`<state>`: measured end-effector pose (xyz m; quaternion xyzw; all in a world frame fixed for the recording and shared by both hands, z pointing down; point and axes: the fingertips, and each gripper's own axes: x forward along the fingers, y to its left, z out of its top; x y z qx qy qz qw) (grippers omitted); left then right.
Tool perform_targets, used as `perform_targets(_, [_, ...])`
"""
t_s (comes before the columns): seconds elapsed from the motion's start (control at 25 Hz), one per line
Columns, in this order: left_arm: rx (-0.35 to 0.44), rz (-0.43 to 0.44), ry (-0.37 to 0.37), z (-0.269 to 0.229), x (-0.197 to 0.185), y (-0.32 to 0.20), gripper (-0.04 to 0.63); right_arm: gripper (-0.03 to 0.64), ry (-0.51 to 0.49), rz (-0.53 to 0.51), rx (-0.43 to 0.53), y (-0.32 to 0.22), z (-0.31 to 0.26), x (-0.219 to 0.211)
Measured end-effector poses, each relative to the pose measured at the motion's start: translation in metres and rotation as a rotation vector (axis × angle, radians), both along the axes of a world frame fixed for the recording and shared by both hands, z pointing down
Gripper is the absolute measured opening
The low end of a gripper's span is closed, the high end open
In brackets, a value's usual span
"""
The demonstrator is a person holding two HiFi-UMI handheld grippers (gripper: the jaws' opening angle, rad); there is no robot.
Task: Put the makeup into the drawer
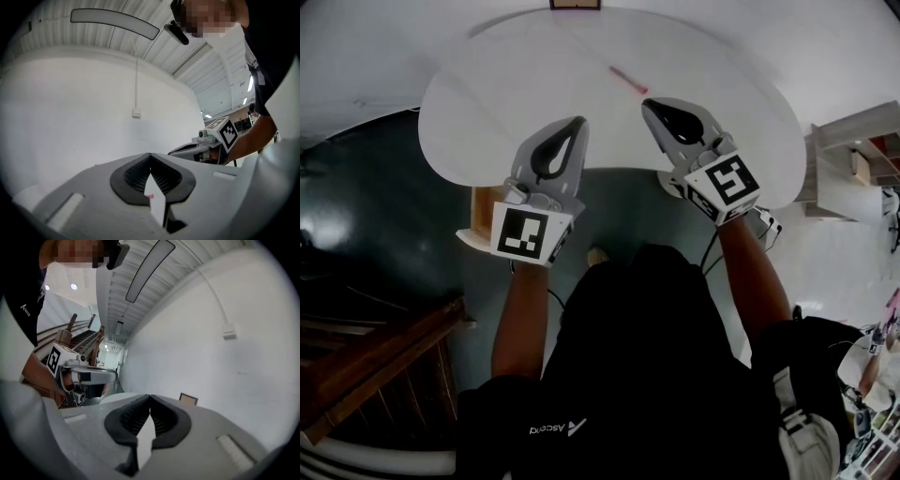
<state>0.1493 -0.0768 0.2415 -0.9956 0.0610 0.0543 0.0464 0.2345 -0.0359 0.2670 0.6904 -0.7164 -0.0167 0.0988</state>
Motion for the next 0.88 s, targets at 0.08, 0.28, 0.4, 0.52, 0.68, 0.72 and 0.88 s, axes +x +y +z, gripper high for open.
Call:
perform_targets(0.08, [-0.013,-0.004,-0.001,0.003,0.008,-0.009,0.009,0.003,0.007,0.002,-0.032,-0.011,0.01,0.013])
perform_targets(0.28, [-0.02,-0.032,-0.014,0.014,0.029,-0.033,0.009,0.03,0.026,-0.005,-0.132,-0.041,0.043,0.046])
perform_targets(0.4, [-0.029,-0.07,-0.02,0.019,0.04,-0.047,0.009,0.054,0.046,-0.019,-0.213,-0.058,0.065,0.064])
perform_targets(0.52, [-0.037,-0.102,-0.03,0.025,0.052,-0.055,0.009,0.081,0.063,-0.025,-0.311,-0.07,0.094,0.088])
perform_targets(0.68, [-0.051,-0.136,-0.051,0.036,0.07,-0.071,0.009,0.103,0.072,-0.039,-0.425,-0.097,0.132,0.122])
perform_targets(0.72, [-0.053,-0.141,-0.058,0.04,0.073,-0.075,0.009,0.107,0.073,-0.041,-0.459,-0.102,0.142,0.13])
perform_targets(0.88, [-0.065,-0.174,-0.085,0.053,0.079,-0.082,0.009,0.11,0.063,-0.058,-0.568,-0.118,0.18,0.15])
